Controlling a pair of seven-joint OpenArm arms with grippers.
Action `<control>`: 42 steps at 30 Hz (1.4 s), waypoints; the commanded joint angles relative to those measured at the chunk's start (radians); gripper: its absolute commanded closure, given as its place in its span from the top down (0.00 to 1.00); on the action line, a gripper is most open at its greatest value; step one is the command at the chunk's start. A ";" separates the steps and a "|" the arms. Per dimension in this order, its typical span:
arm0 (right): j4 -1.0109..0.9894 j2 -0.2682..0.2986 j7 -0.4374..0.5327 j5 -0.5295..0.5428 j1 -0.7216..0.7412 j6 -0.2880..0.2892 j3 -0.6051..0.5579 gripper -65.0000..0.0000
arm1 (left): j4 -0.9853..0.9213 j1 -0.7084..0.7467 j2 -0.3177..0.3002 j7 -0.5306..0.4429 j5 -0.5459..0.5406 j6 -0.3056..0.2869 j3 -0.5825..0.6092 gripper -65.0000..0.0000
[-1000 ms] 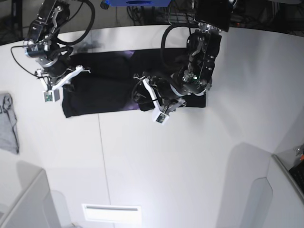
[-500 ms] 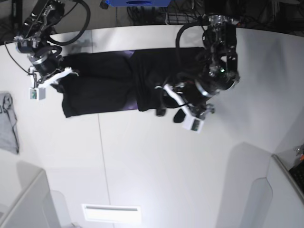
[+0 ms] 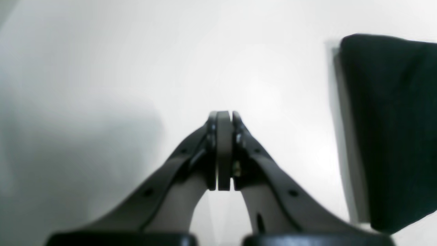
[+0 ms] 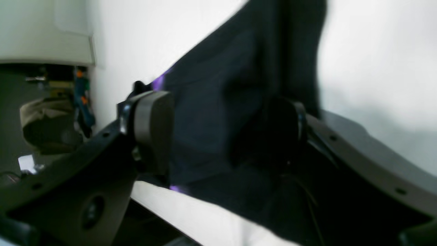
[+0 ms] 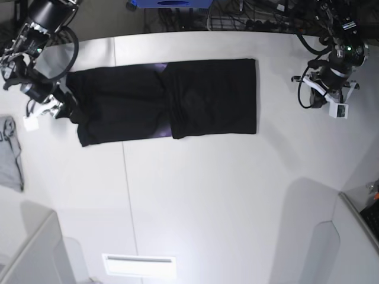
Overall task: Fold the T-shirt properly
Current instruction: 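Move both grippers to the ends of the half-folded bundle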
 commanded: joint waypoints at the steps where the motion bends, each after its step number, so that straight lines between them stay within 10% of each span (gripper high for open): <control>1: 0.010 0.012 0.012 0.001 0.021 0.005 -0.005 0.63 | -0.005 0.023 -0.010 -0.052 -0.010 -0.007 0.001 0.00; 12: 0.007 0.035 0.066 -0.232 0.041 0.011 -0.043 0.63 | -0.116 0.061 -0.008 -0.130 -0.010 -0.011 0.023 0.00; 42: -0.029 0.052 0.173 -0.235 -0.048 0.024 -0.278 0.56 | -0.215 -0.028 -0.005 -0.130 -0.009 0.049 0.307 0.00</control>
